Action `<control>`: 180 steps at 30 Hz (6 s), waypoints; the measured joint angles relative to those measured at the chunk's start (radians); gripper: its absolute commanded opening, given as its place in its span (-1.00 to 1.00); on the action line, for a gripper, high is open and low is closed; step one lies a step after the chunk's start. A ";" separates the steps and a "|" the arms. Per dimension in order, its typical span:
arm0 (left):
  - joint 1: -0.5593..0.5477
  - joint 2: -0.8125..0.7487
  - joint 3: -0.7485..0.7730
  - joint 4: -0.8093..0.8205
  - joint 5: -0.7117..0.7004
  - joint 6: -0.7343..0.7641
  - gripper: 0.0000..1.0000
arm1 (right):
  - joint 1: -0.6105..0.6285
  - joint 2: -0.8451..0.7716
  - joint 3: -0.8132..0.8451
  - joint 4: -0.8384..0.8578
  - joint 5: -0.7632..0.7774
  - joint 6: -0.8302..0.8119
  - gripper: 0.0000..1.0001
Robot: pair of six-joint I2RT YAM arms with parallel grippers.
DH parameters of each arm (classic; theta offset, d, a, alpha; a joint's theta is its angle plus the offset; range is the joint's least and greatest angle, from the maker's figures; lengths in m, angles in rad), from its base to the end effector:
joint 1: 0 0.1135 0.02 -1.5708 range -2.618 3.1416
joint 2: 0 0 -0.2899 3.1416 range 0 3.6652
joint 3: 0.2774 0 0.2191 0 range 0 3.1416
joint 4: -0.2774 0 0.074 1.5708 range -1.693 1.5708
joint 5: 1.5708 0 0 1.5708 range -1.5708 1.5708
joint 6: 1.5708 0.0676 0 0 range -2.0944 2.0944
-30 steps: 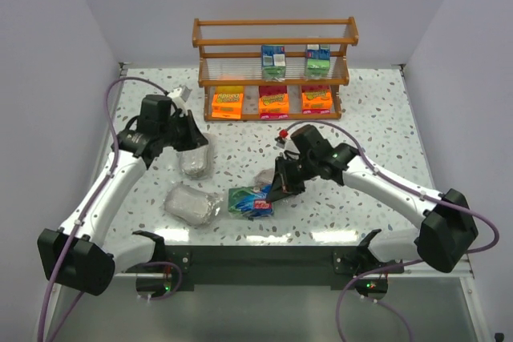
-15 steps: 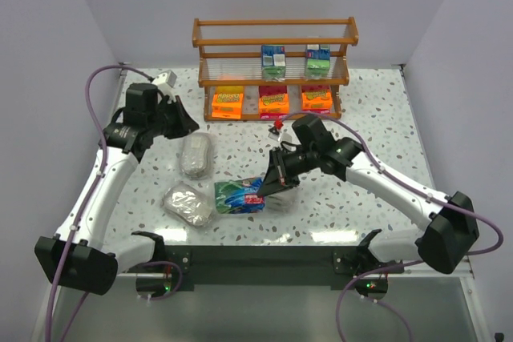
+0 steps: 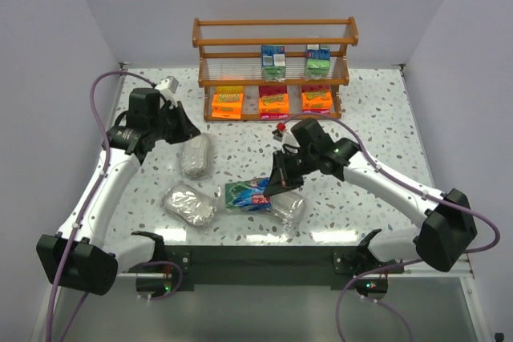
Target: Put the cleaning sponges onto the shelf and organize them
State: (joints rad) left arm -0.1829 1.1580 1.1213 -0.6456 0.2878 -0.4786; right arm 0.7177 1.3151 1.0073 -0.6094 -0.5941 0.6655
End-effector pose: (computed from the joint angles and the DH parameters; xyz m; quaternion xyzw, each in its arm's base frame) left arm 0.2170 -0.0597 0.3437 -0.0707 0.8929 -0.2606 0.3602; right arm 0.1595 0.1895 0.2841 -0.1176 0.9028 0.4093 0.0596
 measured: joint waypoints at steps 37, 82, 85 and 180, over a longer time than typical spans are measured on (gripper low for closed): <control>0.085 -0.088 0.080 -0.019 -0.129 -0.080 -1.00 | -0.040 0.631 0.743 0.462 0.824 0.768 -1.00; 0.090 -0.175 -0.018 -0.008 -0.145 -0.167 -1.00 | -0.040 0.996 1.163 0.432 0.998 0.939 0.97; 0.090 -0.175 -0.018 -0.007 -0.145 -0.167 -1.00 | -0.039 0.911 1.015 0.489 0.960 0.935 0.97; 0.038 0.041 -0.114 0.227 0.105 -0.108 -1.00 | -0.459 -0.022 0.291 0.402 0.137 0.451 -1.00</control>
State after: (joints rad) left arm -0.1448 1.1992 1.0069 -0.4191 0.3931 -0.5865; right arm 0.2592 1.2934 1.2980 -0.2070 -0.4576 1.1160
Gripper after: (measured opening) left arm 0.029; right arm 0.035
